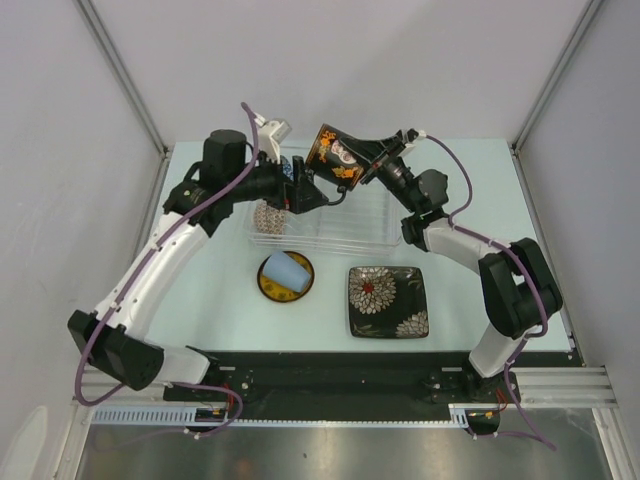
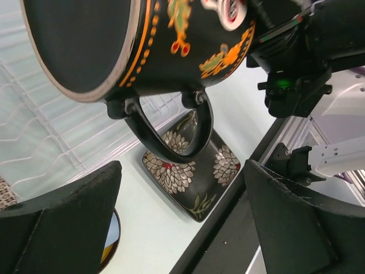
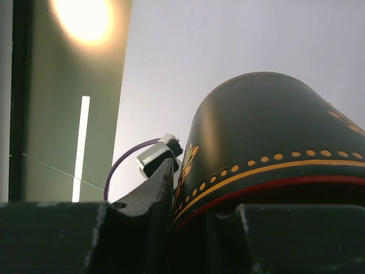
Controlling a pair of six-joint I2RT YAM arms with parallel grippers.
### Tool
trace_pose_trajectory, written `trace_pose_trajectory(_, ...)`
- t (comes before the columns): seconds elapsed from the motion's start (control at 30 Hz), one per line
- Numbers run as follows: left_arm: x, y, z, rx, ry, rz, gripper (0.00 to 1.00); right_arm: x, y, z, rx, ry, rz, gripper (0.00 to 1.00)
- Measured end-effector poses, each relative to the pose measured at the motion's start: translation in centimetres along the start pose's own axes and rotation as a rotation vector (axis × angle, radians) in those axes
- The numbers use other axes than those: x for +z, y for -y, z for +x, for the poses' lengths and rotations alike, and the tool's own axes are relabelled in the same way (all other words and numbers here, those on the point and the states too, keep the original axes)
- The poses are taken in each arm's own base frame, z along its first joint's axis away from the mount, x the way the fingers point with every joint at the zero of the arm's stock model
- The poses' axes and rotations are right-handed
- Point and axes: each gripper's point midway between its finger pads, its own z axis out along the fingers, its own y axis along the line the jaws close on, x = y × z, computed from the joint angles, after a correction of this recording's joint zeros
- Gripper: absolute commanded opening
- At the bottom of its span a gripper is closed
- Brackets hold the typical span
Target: Load the mixed dishes into the dish rack
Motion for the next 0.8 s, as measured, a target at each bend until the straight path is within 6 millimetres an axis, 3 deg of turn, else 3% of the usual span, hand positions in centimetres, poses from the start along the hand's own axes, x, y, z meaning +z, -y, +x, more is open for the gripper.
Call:
trace_pose_trajectory(0.17, 1.7, -0.5, 0.9, -0.033, -0.042, -0.001, 0.93, 0.1, -0.4, -0.7, 0.012, 0.03, -0.014, 0.0)
trace_pose_trajectory(0.53, 4.1, -0.2, -1.8, -0.051, -0.018, 0.001, 0.84, 0.7, 0.6, -1.0, 0.072, 0.083, -0.023, 0.0)
trace_pose_trajectory(0.8, 4.9, -0.7, -2.1, -0.068, -0.011, -0.028, 0.8, 1.4, 0.3, -1.6, 0.077, 0.099, -0.052, 0.0)
